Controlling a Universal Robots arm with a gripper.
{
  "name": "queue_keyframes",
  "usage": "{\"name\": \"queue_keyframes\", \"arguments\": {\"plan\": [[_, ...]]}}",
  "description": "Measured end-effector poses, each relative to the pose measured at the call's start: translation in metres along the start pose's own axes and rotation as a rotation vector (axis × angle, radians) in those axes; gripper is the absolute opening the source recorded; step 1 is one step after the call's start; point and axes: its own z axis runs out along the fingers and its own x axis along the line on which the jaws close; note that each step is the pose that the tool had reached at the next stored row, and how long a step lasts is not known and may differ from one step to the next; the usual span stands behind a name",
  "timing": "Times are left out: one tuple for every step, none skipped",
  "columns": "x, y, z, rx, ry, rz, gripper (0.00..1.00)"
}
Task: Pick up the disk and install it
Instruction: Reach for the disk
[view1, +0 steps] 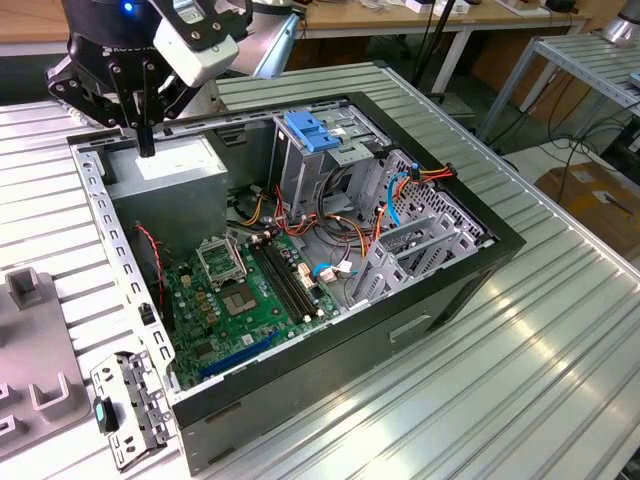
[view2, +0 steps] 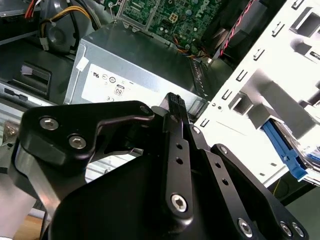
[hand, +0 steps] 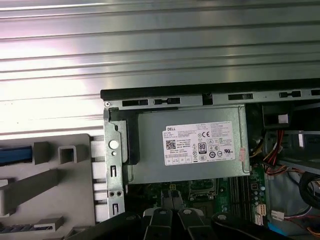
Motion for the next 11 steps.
{"name": "queue_keyframes", "arguments": {"plan": [[0.0013, -0.0001, 0.0000, 0.0000, 0.0001, 0.000, 0.11], [0.0030, -0.0002, 0.0000, 0.0000, 0.0002, 0.000, 0.11], [0.0040, -0.0003, -0.0001, 0.0000, 0.0004, 0.000, 0.11], [0.0054, -0.0004, -0.0001, 0.0000, 0.0006, 0.000, 0.11], [0.0064, -0.0005, -0.0001, 0.0000, 0.0008, 0.000, 0.11], [0.0078, -0.0006, -0.0001, 0.0000, 0.0011, 0.000, 0.11], [0.0088, -0.0007, -0.0001, 0.0000, 0.0012, 0.000, 0.11], [0.0106, -0.0008, -0.0002, 0.0000, 0.0014, 0.000, 0.11], [0.0124, -0.0010, -0.0002, 0.0000, 0.0018, 0.000, 0.11], [0.0134, -0.0010, -0.0002, 0.0001, 0.0020, 0.000, 0.11], [0.0150, -0.0011, -0.0002, 0.0000, 0.0022, 0.000, 0.11]]}}
